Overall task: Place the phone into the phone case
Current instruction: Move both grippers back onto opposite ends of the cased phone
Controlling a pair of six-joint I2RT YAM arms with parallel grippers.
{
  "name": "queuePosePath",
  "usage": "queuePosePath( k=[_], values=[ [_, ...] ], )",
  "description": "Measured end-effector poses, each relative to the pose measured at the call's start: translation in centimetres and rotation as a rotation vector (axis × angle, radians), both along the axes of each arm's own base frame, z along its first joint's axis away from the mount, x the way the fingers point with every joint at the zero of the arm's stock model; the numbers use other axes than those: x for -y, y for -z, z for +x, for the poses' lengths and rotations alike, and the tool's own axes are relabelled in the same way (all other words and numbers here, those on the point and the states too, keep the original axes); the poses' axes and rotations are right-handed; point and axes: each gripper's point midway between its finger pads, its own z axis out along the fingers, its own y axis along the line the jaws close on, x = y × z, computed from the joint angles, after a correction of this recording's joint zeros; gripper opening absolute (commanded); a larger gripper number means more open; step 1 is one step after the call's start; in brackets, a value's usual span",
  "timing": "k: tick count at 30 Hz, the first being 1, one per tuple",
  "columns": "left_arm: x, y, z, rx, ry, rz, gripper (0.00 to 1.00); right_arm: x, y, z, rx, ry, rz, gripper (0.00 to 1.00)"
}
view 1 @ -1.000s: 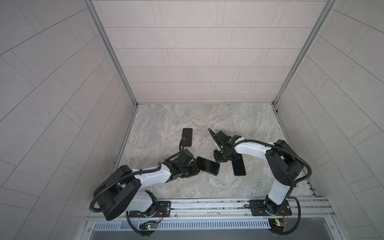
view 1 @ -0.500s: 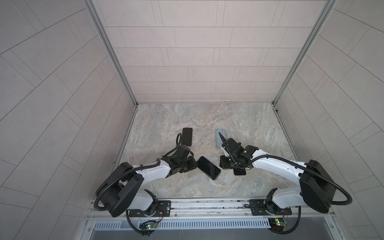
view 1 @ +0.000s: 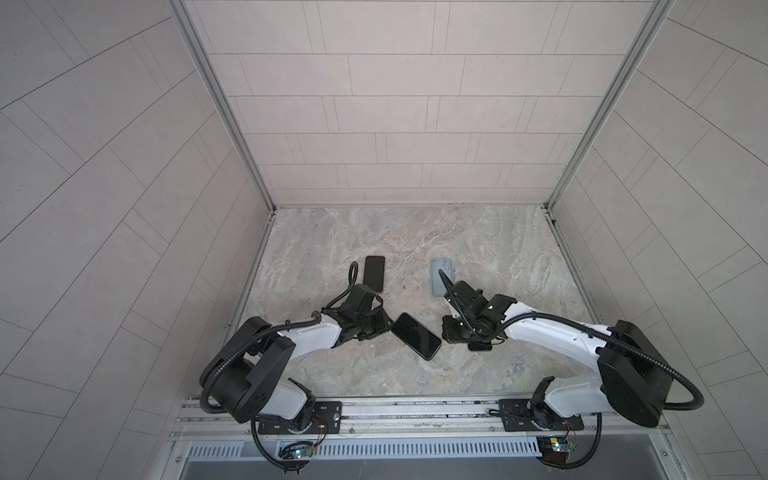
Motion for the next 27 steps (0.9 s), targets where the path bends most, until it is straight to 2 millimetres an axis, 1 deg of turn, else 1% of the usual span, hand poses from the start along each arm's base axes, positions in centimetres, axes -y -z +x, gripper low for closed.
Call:
queuePosePath(
  k=[10,18,27],
  values=[
    [0.5,0.0,0.2,-0.001,0.013,-0.013,0.34,-0.7,0.9,-0.1,-0.016,-0.001,-0.001,0.21],
    [0.9,0.0,-0.1,0.002,0.028,-0.008,0.33,-1.0,2.3,-0.5,-0.052,-0.002,-0.022,0.21],
    [0.9,0.0,-0.2,0.003,0.030,-0.006,0.33,-1.7,2.7,-0.6,-0.059,-0.010,-0.014,0.20]
  ],
)
